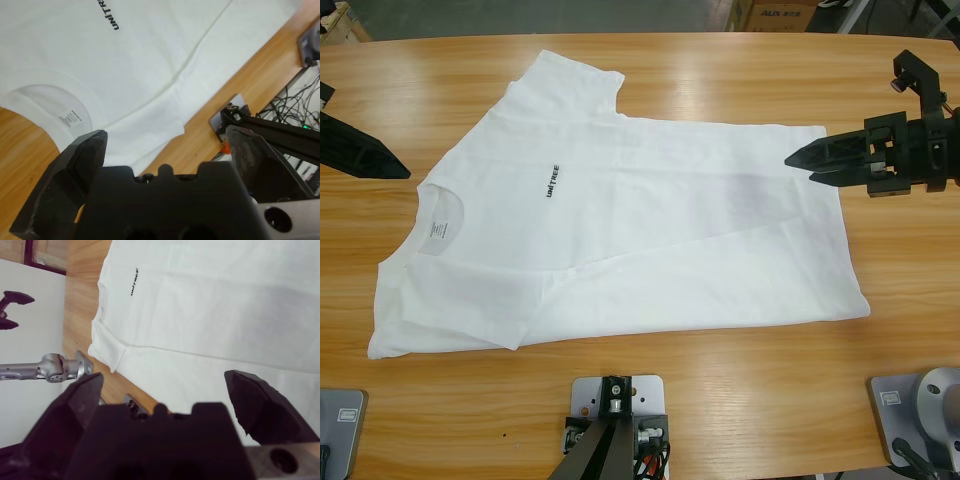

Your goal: Fold clothes

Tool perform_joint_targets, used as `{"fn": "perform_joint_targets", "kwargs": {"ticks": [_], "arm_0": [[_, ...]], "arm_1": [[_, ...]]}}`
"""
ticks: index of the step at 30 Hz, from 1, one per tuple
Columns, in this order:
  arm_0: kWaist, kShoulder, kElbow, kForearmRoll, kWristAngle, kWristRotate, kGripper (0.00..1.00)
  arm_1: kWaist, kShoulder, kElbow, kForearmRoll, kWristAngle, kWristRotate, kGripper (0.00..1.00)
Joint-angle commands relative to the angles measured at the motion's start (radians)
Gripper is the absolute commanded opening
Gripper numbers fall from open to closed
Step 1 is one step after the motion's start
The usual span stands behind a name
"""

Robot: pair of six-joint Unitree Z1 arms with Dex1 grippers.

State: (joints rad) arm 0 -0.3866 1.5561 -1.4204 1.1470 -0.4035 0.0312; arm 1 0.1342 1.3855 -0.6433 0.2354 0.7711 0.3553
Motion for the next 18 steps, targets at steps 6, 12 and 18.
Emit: {"fn": "perform_joint_targets", "kwargs": {"ticks": [6, 12, 18], "arm_0": [[-0.064, -0.039, 0.038, -0.027, 0.031, -0.097, 1.0], [-0.146, -0.084, 0.039, -0.028, 0.144, -0.147, 1.0], [-0.15, -0.106, 0.095, -0.029, 0.129, -0.219, 1.0]], "arm_1": [[0.028, -0.075, 0.001, 0.007, -0.076, -0.085, 1.0], [0.03, -0.171, 0.015, -0.006, -0.138, -0.042, 1.0], [0.032, -0.062, -0.022, -0.025, -0.036, -0.045, 1.0]]}}
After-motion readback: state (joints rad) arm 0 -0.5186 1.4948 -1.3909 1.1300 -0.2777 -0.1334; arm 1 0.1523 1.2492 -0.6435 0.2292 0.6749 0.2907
